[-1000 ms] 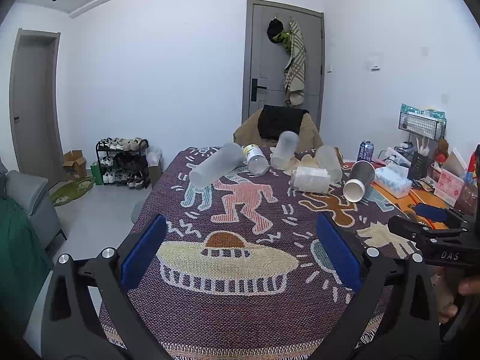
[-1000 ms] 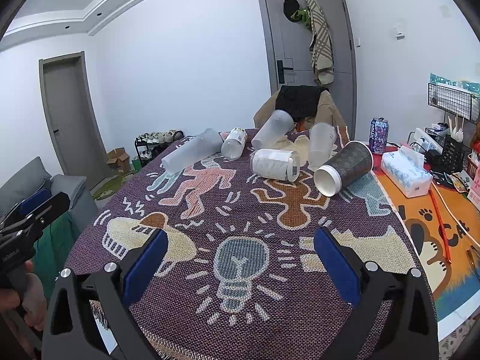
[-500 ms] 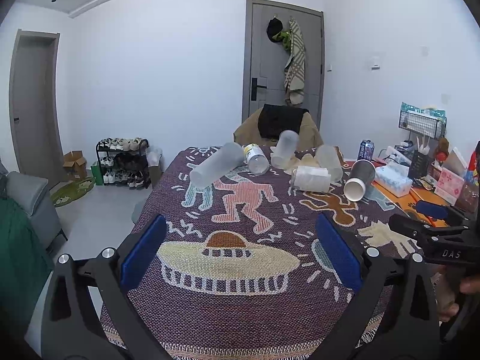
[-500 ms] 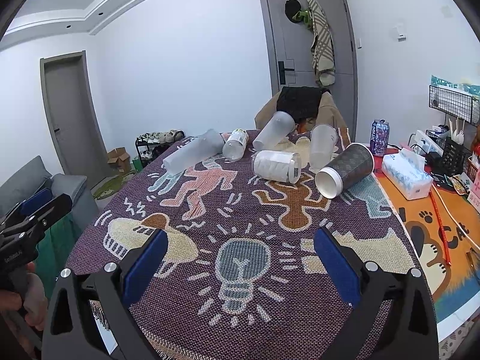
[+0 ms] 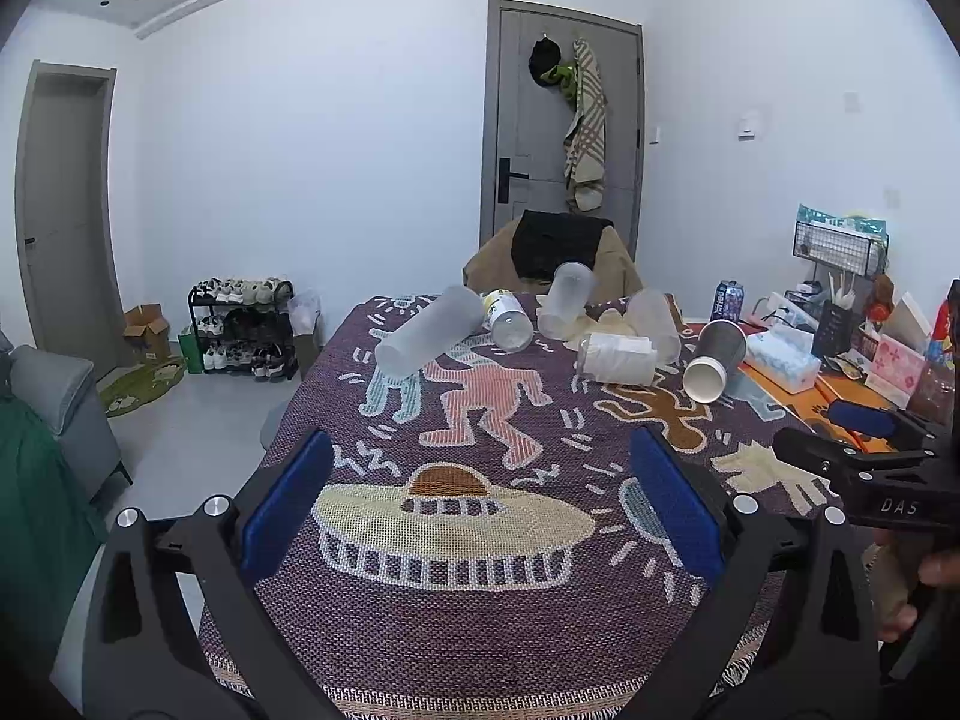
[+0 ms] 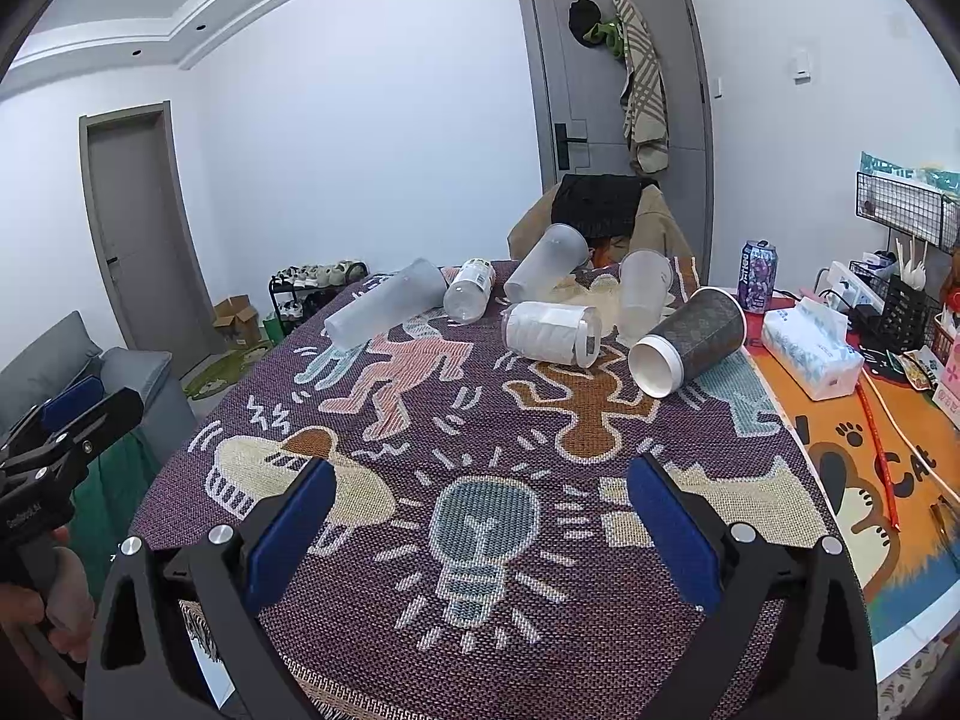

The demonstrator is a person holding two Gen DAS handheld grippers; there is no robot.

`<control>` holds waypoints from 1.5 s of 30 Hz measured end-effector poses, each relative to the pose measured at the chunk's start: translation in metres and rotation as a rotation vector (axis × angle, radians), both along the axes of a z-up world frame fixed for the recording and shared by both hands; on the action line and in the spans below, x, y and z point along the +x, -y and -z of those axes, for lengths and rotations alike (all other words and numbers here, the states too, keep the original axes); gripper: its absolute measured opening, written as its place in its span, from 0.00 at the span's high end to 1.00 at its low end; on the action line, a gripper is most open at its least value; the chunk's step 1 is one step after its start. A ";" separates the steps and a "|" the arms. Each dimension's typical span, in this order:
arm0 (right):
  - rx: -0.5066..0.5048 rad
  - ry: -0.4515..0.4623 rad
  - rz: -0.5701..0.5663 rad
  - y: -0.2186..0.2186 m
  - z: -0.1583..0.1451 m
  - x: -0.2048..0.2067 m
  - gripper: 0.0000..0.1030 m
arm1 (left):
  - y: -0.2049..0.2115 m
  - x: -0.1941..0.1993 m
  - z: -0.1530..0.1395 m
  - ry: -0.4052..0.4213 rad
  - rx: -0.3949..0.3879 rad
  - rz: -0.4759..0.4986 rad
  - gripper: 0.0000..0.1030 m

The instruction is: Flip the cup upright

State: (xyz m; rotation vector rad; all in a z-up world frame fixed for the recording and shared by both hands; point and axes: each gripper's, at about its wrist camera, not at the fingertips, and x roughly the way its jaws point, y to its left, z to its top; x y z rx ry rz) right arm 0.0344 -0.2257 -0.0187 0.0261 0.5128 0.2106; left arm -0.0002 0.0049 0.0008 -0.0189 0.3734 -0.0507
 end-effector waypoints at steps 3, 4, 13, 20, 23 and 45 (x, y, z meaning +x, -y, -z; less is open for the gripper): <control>0.000 0.002 0.002 0.001 0.000 -0.001 0.07 | 0.000 0.000 0.000 -0.003 -0.001 0.001 0.04; 0.001 0.002 0.003 0.002 0.000 -0.001 0.07 | -0.001 -0.001 0.000 -0.002 -0.001 0.001 0.04; 0.002 0.001 0.004 0.002 0.000 -0.002 0.07 | -0.001 0.000 -0.001 -0.001 -0.005 0.004 0.04; -0.018 -0.005 -0.016 -0.003 -0.001 0.002 0.07 | -0.001 0.005 0.000 -0.003 -0.010 0.010 0.04; -0.023 -0.009 -0.016 -0.002 -0.002 0.008 0.07 | -0.001 0.012 0.000 -0.005 -0.020 0.012 0.04; -0.217 -0.090 -0.087 0.021 -0.026 0.132 0.07 | -0.001 0.090 0.009 -0.060 -0.088 0.010 0.04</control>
